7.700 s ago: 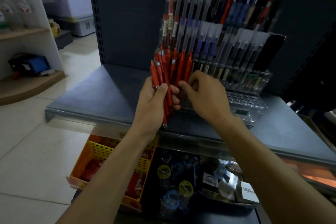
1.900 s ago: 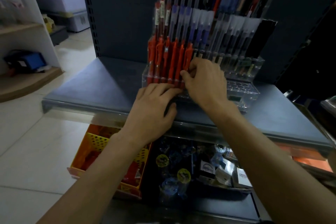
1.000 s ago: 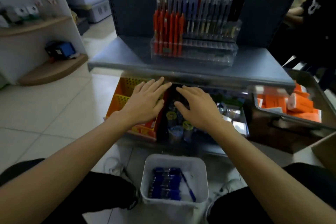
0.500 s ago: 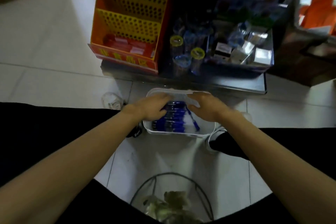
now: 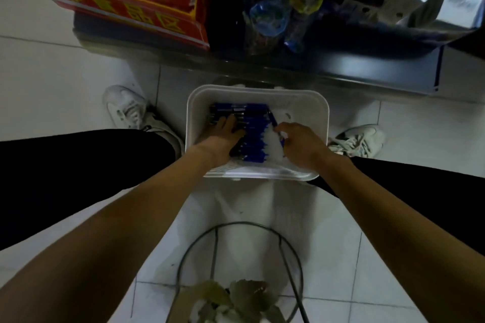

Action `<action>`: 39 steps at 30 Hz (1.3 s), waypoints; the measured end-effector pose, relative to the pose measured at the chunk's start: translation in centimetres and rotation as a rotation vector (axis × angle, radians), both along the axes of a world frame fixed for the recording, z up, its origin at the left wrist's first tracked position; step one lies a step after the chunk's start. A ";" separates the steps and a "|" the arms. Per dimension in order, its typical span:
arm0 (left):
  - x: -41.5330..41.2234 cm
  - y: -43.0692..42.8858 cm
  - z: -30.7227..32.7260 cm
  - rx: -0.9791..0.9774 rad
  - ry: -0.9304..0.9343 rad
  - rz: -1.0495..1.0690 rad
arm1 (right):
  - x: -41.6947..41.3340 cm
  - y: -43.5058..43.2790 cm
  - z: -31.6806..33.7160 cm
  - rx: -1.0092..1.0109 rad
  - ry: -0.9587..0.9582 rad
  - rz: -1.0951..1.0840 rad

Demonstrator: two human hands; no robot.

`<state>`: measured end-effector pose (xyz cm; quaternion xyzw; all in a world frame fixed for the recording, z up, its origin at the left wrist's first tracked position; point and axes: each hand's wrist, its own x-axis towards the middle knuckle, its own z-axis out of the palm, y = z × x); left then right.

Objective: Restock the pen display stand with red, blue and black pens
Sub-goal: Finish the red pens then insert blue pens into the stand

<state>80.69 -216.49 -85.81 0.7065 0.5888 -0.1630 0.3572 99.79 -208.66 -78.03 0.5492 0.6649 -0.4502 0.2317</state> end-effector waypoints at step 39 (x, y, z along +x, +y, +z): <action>1.2 -1.5 0.8 -0.113 -0.120 0.232 | -1.6 0.1 -1.6 -0.077 0.083 -0.274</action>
